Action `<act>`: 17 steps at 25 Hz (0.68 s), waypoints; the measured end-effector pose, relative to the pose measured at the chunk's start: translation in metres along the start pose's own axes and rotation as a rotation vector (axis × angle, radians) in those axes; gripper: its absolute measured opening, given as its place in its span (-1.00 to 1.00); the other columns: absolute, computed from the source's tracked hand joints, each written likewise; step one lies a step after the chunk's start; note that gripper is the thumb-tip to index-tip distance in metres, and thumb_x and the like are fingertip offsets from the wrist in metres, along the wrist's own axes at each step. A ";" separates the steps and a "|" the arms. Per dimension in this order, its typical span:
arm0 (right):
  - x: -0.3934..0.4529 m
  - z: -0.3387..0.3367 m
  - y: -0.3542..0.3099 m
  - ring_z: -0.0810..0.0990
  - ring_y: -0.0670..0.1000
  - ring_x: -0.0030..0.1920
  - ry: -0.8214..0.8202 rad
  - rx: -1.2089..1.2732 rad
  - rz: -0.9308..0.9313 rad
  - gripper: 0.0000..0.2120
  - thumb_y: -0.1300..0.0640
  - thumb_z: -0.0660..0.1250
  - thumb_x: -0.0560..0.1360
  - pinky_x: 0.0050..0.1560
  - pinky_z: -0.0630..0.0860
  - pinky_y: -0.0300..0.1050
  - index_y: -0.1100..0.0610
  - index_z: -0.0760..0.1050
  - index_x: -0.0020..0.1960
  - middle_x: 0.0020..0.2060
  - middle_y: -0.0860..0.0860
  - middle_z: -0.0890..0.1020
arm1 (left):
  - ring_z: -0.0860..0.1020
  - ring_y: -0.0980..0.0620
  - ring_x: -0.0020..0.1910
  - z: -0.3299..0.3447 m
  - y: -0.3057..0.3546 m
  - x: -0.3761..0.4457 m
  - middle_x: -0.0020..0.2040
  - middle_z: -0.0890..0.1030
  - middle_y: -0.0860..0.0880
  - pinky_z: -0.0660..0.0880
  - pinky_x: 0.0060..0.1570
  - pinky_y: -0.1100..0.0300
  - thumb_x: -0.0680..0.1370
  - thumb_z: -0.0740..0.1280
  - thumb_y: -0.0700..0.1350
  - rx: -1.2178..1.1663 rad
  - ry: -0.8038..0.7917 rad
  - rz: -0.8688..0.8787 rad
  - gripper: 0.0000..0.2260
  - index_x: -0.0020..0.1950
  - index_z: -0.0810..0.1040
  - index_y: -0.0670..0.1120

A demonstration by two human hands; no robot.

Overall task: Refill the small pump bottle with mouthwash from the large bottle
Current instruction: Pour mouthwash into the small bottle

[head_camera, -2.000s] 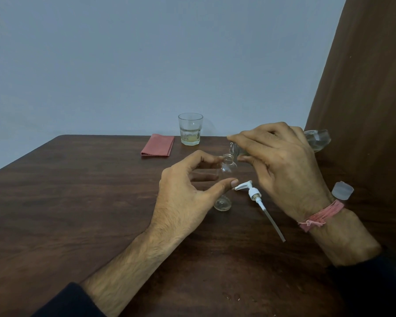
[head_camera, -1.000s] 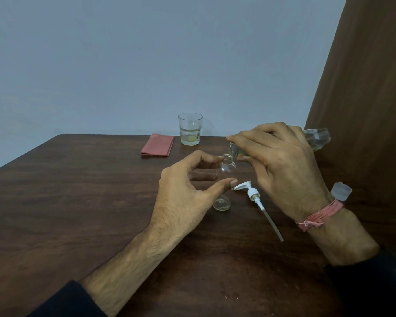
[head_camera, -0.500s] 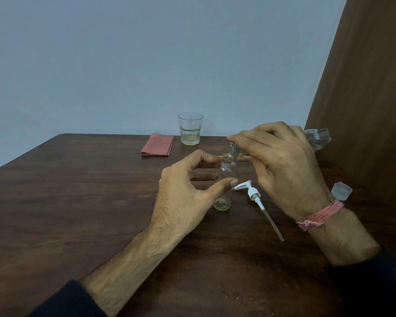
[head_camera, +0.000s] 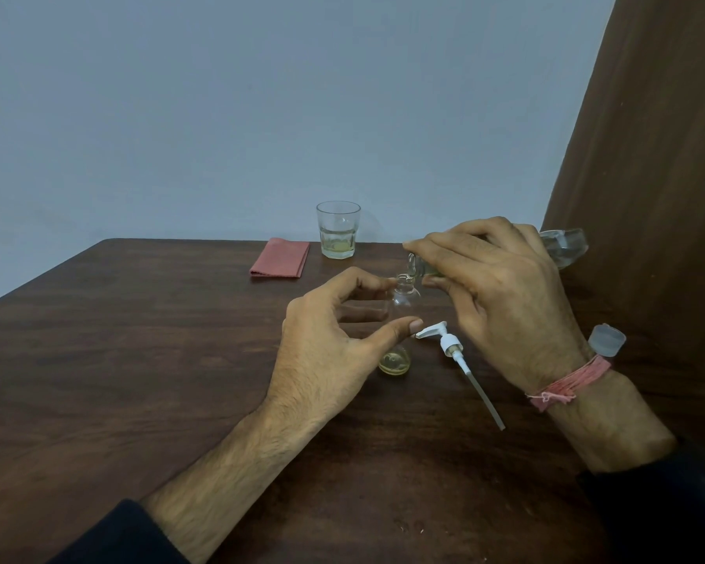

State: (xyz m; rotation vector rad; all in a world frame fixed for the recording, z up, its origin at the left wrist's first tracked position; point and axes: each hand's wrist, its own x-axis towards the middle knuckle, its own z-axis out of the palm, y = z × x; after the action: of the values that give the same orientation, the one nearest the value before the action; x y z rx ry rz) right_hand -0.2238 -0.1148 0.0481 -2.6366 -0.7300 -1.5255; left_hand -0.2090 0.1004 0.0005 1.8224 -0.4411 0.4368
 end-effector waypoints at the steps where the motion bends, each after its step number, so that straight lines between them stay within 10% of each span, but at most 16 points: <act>1: 0.000 0.000 0.000 0.66 0.19 0.20 -0.001 0.000 0.000 -0.55 0.30 0.57 0.51 0.19 0.48 0.19 0.10 0.67 0.38 0.23 -0.02 0.75 | 0.81 0.27 0.05 0.000 0.000 0.000 0.14 0.83 0.19 0.81 0.05 0.03 0.42 0.75 0.17 0.007 0.001 0.002 -0.62 0.17 0.75 0.23; 17: 0.000 0.001 0.001 0.66 0.19 0.20 -0.003 0.003 0.004 -0.54 0.29 0.56 0.51 0.18 0.47 0.18 0.09 0.67 0.39 0.24 -0.02 0.75 | 0.81 0.28 0.04 0.000 0.001 0.000 0.13 0.82 0.20 0.80 0.05 0.08 0.42 0.76 0.16 0.012 0.003 0.004 -0.62 0.17 0.75 0.22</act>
State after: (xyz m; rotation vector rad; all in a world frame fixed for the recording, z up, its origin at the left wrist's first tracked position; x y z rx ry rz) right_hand -0.2226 -0.1149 0.0479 -2.6372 -0.7270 -1.5183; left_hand -0.2091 0.1001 0.0011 1.8322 -0.4411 0.4463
